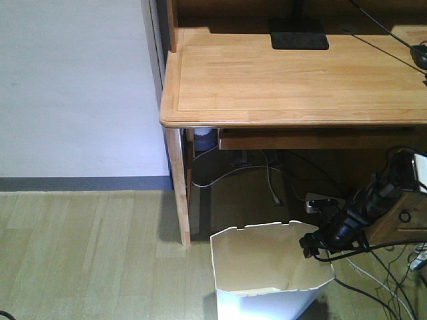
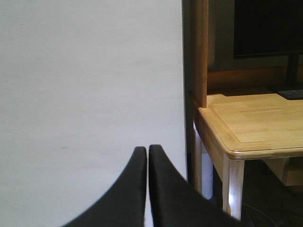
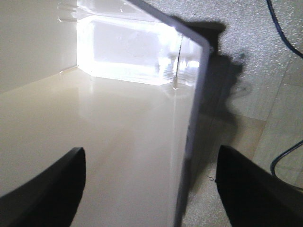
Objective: Move trash bin to bedside with robot
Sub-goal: 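Close the right gripper on the bin's rim corner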
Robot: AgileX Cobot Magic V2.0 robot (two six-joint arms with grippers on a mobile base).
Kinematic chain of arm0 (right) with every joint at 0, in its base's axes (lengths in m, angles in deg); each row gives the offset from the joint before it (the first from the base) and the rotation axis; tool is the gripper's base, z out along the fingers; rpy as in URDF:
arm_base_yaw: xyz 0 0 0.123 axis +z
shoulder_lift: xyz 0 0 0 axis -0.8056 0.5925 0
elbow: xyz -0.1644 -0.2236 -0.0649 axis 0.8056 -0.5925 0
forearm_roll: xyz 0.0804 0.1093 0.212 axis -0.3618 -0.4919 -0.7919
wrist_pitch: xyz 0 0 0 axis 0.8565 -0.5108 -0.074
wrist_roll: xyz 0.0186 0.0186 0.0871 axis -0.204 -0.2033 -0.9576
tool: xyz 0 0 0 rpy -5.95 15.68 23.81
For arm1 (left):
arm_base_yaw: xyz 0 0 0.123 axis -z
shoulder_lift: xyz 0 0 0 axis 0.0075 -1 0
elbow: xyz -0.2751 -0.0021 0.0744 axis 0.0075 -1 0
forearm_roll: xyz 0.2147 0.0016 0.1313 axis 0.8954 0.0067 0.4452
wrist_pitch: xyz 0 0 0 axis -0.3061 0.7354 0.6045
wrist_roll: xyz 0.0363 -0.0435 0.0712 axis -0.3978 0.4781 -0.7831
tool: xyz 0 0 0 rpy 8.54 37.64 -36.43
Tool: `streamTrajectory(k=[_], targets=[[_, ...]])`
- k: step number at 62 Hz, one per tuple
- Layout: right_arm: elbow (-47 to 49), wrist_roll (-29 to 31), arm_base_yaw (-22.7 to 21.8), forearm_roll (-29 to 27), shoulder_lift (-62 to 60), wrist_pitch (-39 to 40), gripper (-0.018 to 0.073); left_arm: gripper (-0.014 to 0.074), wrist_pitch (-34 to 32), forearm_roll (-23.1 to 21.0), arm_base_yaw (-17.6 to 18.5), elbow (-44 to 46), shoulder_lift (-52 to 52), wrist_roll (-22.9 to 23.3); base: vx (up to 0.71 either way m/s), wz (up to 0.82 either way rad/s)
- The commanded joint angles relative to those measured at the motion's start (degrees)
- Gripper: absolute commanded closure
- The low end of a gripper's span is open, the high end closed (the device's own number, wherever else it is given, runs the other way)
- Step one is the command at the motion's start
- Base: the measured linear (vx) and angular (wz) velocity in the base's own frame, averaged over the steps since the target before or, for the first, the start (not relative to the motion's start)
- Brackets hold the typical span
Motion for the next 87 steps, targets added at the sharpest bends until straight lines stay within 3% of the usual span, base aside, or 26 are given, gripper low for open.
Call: streamTrajectory(k=[1, 17, 25, 39, 62, 69, 75, 81, 87], targets=[[3.2, 0.6, -0.2, 0.1, -1.1, -1.6, 0.0019, 0.0603, -4.2, -0.5, 0.4, -0.7, 0.5, 0.8, 0.00, 0.00], [9.1, -1.3, -0.2, 0.1, 3.1, -2.5, 0.0026, 0.0603, -4.2, -0.5, 0.4, -0.7, 0.5, 0.8, 0.00, 0.00], [11.5, -2.4, -0.2, 0.1, 4.2, -4.6, 0.0107, 0.0603, -4.2, -0.5, 0.4, -0.7, 0.5, 0.8, 0.00, 0.00], [13.5, -3.2, -0.2, 0.7, 4.5, -8.1, 0.0574, 0.0603, -4.2, -0.5, 0.4, -0.7, 0.5, 0.8, 0.00, 0.00], [13.0, -1.8, -0.3, -0.1, 3.1, -8.9, 0.0566, 0.0603, -4.2, -0.5, 0.4, -0.7, 0.5, 0.8, 0.00, 0.00], [9.5, 4.2, -0.5, -5.9, 0.5, -7.1, 0.0564, 0.0603, -4.2, -0.5, 0.4, -0.7, 0.5, 0.8, 0.00, 0.00], [5.6, 14.4, -1.6, -16.3, -2.1, -6.8, 0.0564, 0.0603, -4.2, -0.5, 0.4, -0.7, 0.5, 0.8, 0.00, 0.00], [1.5, 29.0, -4.2, -29.7, -4.7, -11.8, 0.0564, 0.0603, -4.2, -0.5, 0.4, -0.7, 0.5, 0.8, 0.00, 0.00], [-2.3, 38.4, -7.6, -38.2, -7.1, -20.5, 0.0564, 0.0603, -4.2, -0.5, 0.4, -0.7, 0.5, 0.8, 0.00, 0.00]])
